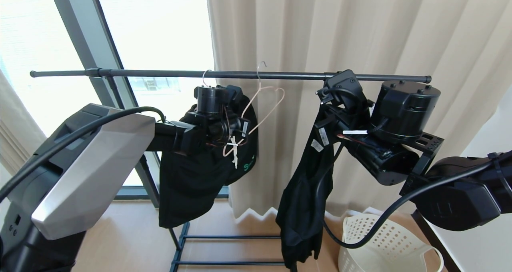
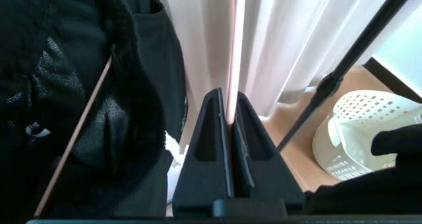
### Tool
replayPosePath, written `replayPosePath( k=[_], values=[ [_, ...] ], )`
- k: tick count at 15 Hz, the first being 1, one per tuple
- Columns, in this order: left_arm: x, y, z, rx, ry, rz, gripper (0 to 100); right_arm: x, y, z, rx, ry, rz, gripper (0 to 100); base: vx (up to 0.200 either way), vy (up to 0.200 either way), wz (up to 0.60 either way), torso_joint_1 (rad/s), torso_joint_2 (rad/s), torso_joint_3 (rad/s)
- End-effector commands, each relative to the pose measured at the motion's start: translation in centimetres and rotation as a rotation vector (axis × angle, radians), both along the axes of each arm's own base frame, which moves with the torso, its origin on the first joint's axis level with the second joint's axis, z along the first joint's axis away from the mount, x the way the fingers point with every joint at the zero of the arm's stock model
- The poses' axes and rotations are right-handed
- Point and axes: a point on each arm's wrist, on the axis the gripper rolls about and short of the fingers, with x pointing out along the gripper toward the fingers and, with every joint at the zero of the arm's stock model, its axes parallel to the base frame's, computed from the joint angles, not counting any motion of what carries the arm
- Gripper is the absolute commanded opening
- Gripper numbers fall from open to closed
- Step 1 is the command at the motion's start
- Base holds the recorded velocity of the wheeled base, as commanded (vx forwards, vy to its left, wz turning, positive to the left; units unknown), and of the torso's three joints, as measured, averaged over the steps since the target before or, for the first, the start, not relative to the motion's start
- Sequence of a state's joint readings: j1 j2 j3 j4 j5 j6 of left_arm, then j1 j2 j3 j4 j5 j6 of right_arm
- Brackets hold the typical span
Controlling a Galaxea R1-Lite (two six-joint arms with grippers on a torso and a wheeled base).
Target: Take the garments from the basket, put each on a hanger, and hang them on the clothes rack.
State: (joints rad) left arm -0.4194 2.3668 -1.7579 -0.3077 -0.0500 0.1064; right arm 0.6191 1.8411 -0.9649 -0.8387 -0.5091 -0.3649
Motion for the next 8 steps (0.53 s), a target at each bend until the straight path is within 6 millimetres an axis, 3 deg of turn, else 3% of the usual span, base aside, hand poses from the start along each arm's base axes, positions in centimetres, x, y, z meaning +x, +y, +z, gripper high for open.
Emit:
replayPosePath(
  k=[1,5,8],
  values=[
    [-1.4,0.3,1.5,-0.001,-0.009,-0.007,0,0.0,-0.1,0.1,0.002,-0.003,-0.003,0,0.000,0.000,0.00,0.000,0.00,0.000],
    [-2.8,0.7,3.0,-0.008,-0.014,-0.012,0,0.1,-0.1,0.1,0.002,-0.003,-0.004,0,0.000,0.000,0.00,0.000,0.00,0.000],
    [-3.9,0.8,3.0,-0.012,-0.017,-0.019,0,0.1,-0.1,0.2,0.011,-0.021,-0.004,0,0.000,0.000,0.00,0.000,0.00,0.000]
  ],
)
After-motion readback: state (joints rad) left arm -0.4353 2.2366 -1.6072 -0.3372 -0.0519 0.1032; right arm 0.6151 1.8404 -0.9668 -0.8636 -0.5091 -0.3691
